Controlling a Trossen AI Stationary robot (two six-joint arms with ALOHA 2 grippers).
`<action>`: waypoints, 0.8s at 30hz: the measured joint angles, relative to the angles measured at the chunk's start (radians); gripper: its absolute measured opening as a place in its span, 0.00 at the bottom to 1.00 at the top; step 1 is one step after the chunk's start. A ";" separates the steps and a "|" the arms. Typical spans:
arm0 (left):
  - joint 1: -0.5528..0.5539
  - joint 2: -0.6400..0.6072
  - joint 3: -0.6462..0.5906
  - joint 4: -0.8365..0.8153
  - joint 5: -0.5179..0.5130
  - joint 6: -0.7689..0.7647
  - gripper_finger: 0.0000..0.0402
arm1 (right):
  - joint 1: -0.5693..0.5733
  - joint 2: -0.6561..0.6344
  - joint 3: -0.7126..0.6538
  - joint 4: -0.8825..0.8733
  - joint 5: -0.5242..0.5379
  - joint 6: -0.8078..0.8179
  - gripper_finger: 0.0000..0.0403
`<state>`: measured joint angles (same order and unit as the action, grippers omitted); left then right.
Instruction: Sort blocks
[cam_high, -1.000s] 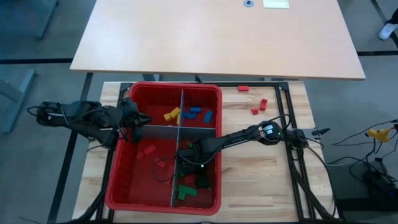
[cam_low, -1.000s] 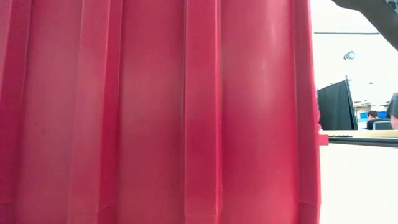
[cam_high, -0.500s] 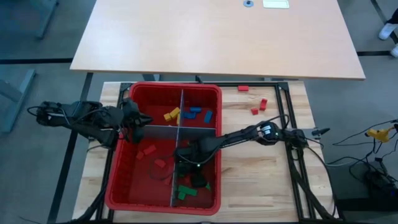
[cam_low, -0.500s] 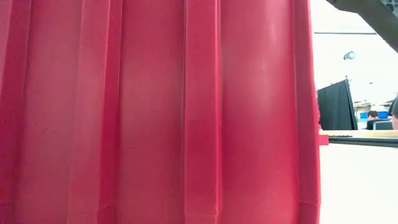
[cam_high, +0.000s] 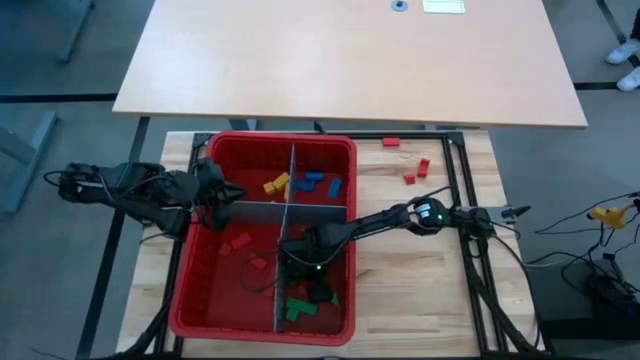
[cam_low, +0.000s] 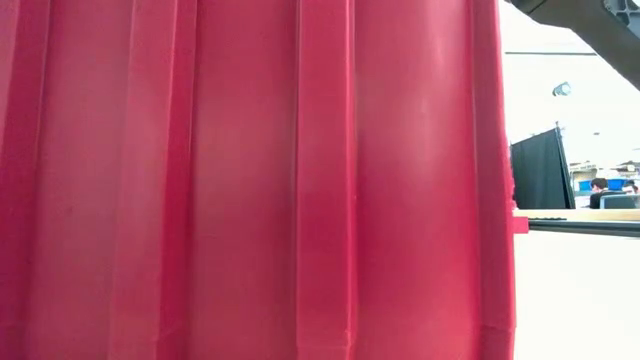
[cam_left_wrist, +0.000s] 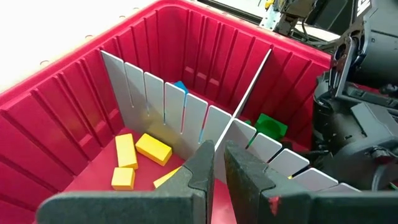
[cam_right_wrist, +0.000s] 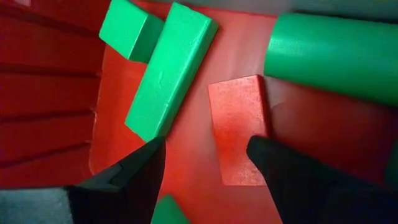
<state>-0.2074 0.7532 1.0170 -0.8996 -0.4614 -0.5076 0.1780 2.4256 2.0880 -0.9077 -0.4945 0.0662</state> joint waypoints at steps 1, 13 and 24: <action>0.000 0.000 0.000 0.000 0.000 0.000 0.06 | -0.001 0.000 0.000 0.000 0.002 -0.001 0.59; 0.000 0.000 0.000 0.000 0.000 0.000 0.06 | -0.014 -0.003 0.088 -0.079 0.062 -0.034 0.61; 0.000 0.000 0.000 -0.001 0.001 0.000 0.06 | -0.018 -0.002 0.054 -0.097 0.079 -0.040 0.62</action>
<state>-0.2074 0.7532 1.0172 -0.9003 -0.4603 -0.5072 0.1596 2.4233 2.1417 -1.0049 -0.4153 0.0265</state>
